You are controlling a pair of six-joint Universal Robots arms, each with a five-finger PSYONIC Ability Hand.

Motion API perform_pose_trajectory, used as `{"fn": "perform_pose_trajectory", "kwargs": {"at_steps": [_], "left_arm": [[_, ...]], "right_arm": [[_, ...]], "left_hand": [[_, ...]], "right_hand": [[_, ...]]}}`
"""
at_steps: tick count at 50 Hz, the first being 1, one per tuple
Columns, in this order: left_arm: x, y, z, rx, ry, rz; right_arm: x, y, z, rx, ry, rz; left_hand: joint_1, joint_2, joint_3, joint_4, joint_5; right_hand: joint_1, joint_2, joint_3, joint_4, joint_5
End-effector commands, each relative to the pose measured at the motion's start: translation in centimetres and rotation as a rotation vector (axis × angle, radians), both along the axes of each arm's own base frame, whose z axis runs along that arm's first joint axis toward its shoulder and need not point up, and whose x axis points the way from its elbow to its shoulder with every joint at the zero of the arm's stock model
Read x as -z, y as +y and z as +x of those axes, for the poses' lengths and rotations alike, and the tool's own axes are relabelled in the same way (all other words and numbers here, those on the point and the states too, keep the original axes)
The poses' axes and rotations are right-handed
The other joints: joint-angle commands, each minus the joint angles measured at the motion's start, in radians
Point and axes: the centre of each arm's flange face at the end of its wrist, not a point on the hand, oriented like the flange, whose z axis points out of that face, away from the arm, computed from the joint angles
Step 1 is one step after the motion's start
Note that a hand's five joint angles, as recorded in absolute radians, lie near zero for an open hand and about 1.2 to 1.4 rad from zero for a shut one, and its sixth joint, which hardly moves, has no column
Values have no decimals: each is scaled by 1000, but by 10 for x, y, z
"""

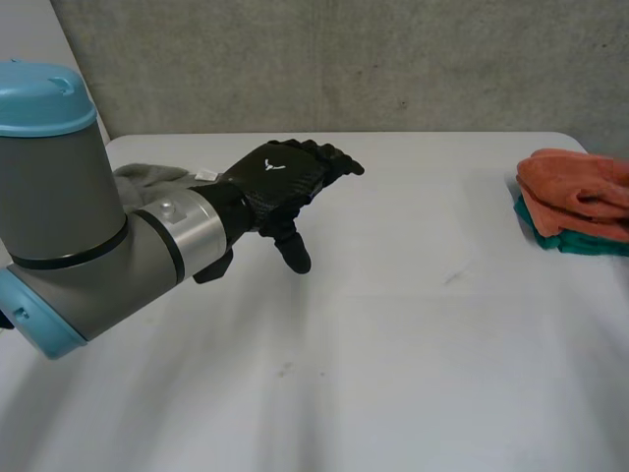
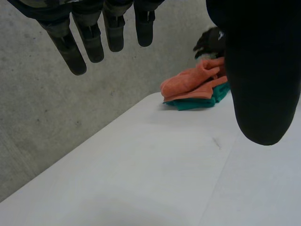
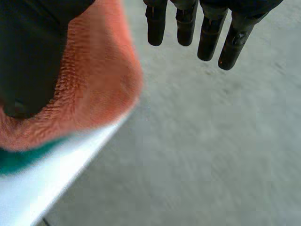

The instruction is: Fold the laundry.

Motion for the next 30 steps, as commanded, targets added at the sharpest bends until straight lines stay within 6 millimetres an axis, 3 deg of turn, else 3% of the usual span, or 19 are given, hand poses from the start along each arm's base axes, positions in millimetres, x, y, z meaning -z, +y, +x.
{"fn": "perform_pose_trajectory", "kwargs": {"at_steps": [1,5,8,9,12,13,15,16,19,20,23,24,28,30], "left_arm": [[-1,0,2,-5,3,-1],[-10,0,5,-23,13,-21],[-18,-2,7,-45,23,-45],[-19,-2,7,-48,25,-49],[-23,-6,9,-74,35,-72],[-24,-7,10,-81,38,-79],[-30,-14,15,-120,54,-107],[-32,-16,16,-132,61,-114],[-34,-29,26,-199,77,-142],[-35,-32,28,-216,79,-148],[-34,-51,43,-280,82,-164],[-33,-55,47,-293,79,-164],[-25,-80,69,-365,55,-167],[-13,-100,80,-403,44,-167]], "right_arm": [[-65,6,-47,322,-131,-63],[-99,9,-53,435,-145,-40],[-120,10,-35,405,-179,-49],[-138,10,-7,338,-226,-91],[-164,19,41,218,-337,-152],[-180,29,70,137,-415,-175],[-191,41,98,52,-491,-178],[-195,54,121,-26,-557,-156],[-183,73,156,-131,-631,-67],[-172,89,180,-196,-662,-3],[-150,117,217,-283,-675,92],[-137,137,239,-333,-664,134],[-95,186,276,-424,-590,259],[-80,202,284,-447,-545,295]], "left_hand": [[11,-3,-11,-5,-23],[11,-3,-11,-5,-23],[2,-12,-19,-14,-32],[2,-12,-19,-14,-32],[-7,-21,-28,-23,-41],[-7,-21,-28,-23,-41],[-10,-24,-31,-26,-44],[-10,-24,-31,-26,-44],[-13,-28,-35,-29,-48],[-13,-28,-35,-29,-48],[-13,-28,-35,-29,-48],[-13,-28,-35,-29,-48],[-13,-28,-35,-29,-48],[-13,-28,-35,-29,-48]], "right_hand": [[-25,-45,-40,-56,-56],[-25,-45,-40,-56,-56],[-25,-45,-40,-56,-56],[-25,-45,-40,-56,-56],[-25,-45,-40,-56,-56],[-25,-45,-40,-56,-56],[-25,-45,-40,-56,-56],[-25,-45,-40,-56,-56],[-25,-45,-40,-56,-56],[-25,-45,-40,-56,-56],[-25,-45,-40,-56,-56],[-25,-45,-40,-56,-56],[-25,-45,-40,-56,-56],[-25,-45,-40,-56,-56]]}}
